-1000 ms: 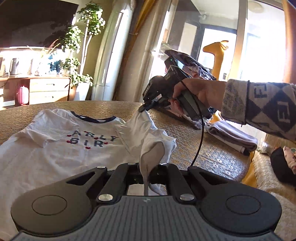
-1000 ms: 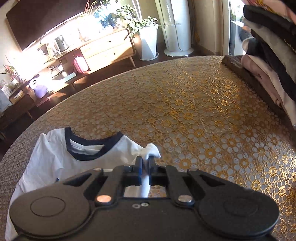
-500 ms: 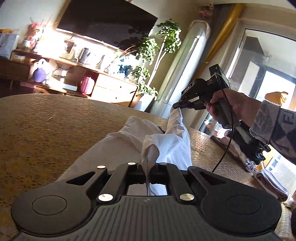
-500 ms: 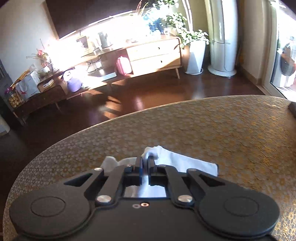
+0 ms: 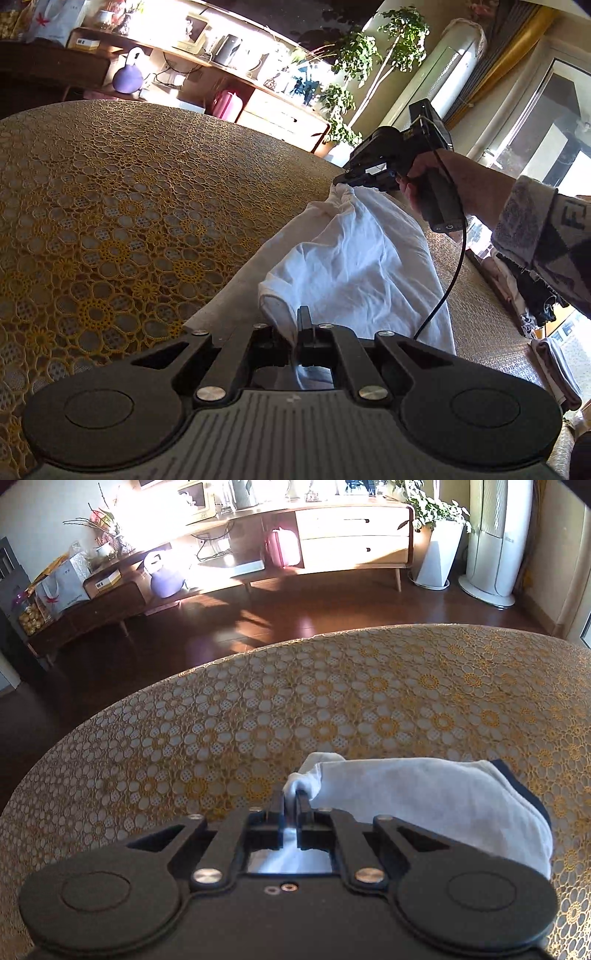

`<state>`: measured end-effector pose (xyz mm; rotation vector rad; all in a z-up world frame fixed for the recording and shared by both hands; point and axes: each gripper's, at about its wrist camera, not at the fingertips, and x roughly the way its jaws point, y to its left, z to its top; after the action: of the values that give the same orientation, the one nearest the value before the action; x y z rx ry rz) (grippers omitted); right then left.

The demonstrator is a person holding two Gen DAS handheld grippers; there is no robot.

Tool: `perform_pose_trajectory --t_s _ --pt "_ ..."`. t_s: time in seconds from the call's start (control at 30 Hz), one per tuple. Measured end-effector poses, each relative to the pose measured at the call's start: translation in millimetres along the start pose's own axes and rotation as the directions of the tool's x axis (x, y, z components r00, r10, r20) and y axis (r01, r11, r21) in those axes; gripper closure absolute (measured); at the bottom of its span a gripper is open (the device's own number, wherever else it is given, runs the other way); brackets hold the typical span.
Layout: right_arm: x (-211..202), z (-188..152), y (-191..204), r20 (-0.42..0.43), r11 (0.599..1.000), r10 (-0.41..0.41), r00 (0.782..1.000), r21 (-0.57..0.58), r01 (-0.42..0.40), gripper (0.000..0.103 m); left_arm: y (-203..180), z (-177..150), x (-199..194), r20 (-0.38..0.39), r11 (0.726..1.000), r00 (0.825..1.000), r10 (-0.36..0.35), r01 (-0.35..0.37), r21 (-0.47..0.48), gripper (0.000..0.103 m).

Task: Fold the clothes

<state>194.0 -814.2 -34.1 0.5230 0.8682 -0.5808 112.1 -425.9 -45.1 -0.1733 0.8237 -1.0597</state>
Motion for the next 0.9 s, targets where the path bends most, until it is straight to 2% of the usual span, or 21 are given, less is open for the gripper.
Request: perform_pose_trajectory --t_s 0.17,0.3,0.37,0.43,0.5,0.6,0.63,0.67,0.7,0.73,0.8,0.9 --pt "-6.9 1.7 -2.1 0.002 0.998 0.068 0.998 0.007 -0.068 0.000 -0.6 -2.9 -2.7 0.001 1.000 1.000 0.000 0.000 0.020 0.100" --pt "-29.8 -2.7 10.6 -0.036 0.994 0.069 0.997 -0.084 -0.071 0.000 -4.0 -5.1 -9.5 0.025 0.999 1.000 -0.003 0.002 0.049 0.094" --pt "-40.8 -9.2 22.0 -0.047 0.987 0.061 0.997 -0.147 -0.068 0.000 -6.1 -6.0 -11.4 0.031 0.998 1.000 0.001 -0.003 0.061 0.085" --pt "-47.1 -16.0 33.1 -0.057 0.978 0.053 0.997 -0.198 -0.064 0.000 -8.2 -6.8 -13.2 0.038 0.997 0.999 0.005 -0.008 0.073 0.064" --pt "-44.9 -24.0 42.1 -0.080 0.977 0.046 0.996 -0.205 -0.062 0.000 -10.3 -7.6 -15.0 0.044 0.996 0.999 0.009 -0.013 0.085 0.054" --pt "-36.7 -37.7 53.4 -0.109 0.976 0.023 0.994 -0.214 -0.046 0.000 -9.4 -9.2 -20.3 0.070 0.996 0.997 0.021 -0.027 0.085 0.054" --pt "-34.0 -41.5 55.4 -0.113 0.976 0.007 0.994 -0.214 -0.031 0.000 -6.1 -9.6 -18.7 0.061 0.997 0.998 0.028 -0.033 0.071 0.057" --pt "-33.1 -42.9 54.4 -0.107 0.978 -0.004 0.994 -0.208 -0.018 0.000 0.6 -4.2 -12.1 0.052 0.997 0.998 0.032 -0.035 0.062 0.064" --pt "-32.3 -44.2 53.5 -0.102 0.979 -0.015 0.995 -0.202 -0.006 0.000 2.6 -4.7 -10.8 0.047 0.997 0.998 0.036 -0.038 0.062 0.078" --pt "-31.5 -45.6 52.5 -0.096 0.981 -0.026 0.995 -0.196 0.006 0.000 5.1 -4.8 -9.9 0.042 0.998 0.998 0.042 -0.044 0.049 0.086" --pt "-31.6 -42.8 53.6 -0.084 0.984 -0.023 0.996 -0.180 0.008 0.000 11.8 -4.0 -9.3 0.039 0.999 0.998 0.051 -0.051 0.012 0.096" --pt "-33.7 -33.6 57.8 -0.065 0.988 0.003 0.998 -0.154 -0.013 0.000 16.3 -2.8 -13.0 0.054 0.997 0.996 0.073 -0.073 -0.010 0.098"
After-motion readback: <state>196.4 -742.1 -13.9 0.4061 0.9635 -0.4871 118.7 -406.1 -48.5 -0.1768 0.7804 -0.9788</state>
